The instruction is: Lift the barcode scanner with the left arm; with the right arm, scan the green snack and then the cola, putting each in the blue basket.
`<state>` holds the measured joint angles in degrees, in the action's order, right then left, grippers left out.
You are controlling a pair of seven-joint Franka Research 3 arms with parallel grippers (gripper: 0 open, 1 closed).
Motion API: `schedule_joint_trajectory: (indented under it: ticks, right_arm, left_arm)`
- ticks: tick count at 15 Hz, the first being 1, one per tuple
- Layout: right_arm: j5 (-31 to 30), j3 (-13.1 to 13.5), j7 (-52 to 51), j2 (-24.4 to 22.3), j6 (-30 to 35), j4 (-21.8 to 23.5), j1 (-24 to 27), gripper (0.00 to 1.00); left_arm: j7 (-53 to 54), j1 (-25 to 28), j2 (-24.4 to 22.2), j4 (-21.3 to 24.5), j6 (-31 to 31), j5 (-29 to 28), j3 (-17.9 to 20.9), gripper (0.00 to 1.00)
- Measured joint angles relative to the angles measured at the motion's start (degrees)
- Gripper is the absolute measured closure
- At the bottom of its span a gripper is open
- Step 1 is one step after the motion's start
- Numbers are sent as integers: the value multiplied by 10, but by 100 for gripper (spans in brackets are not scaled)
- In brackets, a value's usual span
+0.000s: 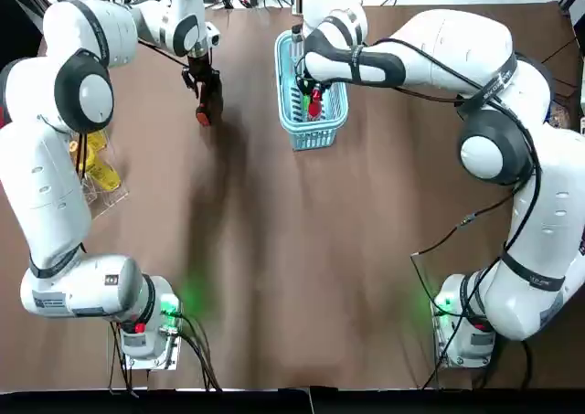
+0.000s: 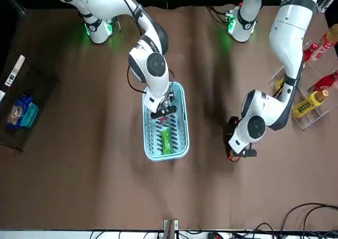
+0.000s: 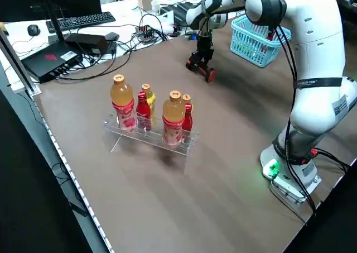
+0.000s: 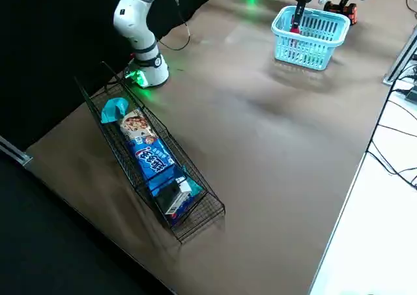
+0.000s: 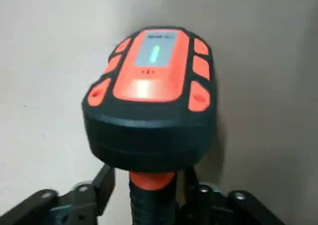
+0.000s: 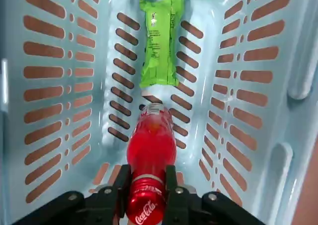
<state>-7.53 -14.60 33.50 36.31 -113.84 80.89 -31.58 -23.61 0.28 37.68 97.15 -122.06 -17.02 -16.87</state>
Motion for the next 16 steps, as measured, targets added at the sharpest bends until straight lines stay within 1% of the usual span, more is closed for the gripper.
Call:
schedule_joint_trajectory:
  ticks: [2, 4, 5, 6, 7, 9, 10, 11, 12, 13, 14, 15, 16]
  right_arm:
    - [0, 0, 0, 0, 0, 0, 0, 68]
    - [0, 0, 0, 1, 1, 1, 0, 68]
    - [0, 0, 0, 1, 1, 1, 0, 66]
    - [0, 0, 0, 1, 1, 1, 0, 50]
    - [0, 0, 0, 1, 1, 0, 0, 41]
    - [0, 0, 0, 1, 1, 0, 0, 26]
    - [0, 0, 0, 1, 1, -1, 0, 26]
    - [0, 1, 0, 1, 1, -3, 0, 22]
    - [0, 1, 0, 0, 1, -4, 1, 16]
    - [0, 1, 0, -2, 1, -6, 1, 16]
    - [0, 1, 0, -6, 0, -10, 1, 14]
    - [0, 1, 1, -14, 1, -13, 2, 14]
    - [0, 1, 1, -27, 7, -17, 2, 11]
  left_arm:
    - [0, 2, -6, -5, -3, -2, 0, 24]
    - [1, 4, -24, -13, -4, -2, 0, 7]
    - [1, 5, -38, -17, -3, -2, 0, 0]
    - [1, 5, -73, -23, 2, -2, 0, 0]
    - [1, 5, -91, -27, 14, -2, 0, 0]
    - [2, 5, -128, -43, 57, -2, -2, 0]
    - [3, 5, -146, -53, 87, -2, -4, 0]
    - [6, 4, -165, -62, 115, -2, -5, 0]
    - [11, 3, -185, -68, 140, 2, -5, 0]
    - [15, -1, -207, -72, 165, 17, -1, 0]
    - [21, -9, -229, -73, 187, 42, 8, 0]
    - [35, -20, -253, -74, 205, 71, 24, 0]
    - [53, -34, -277, -74, 229, 100, 44, 0]
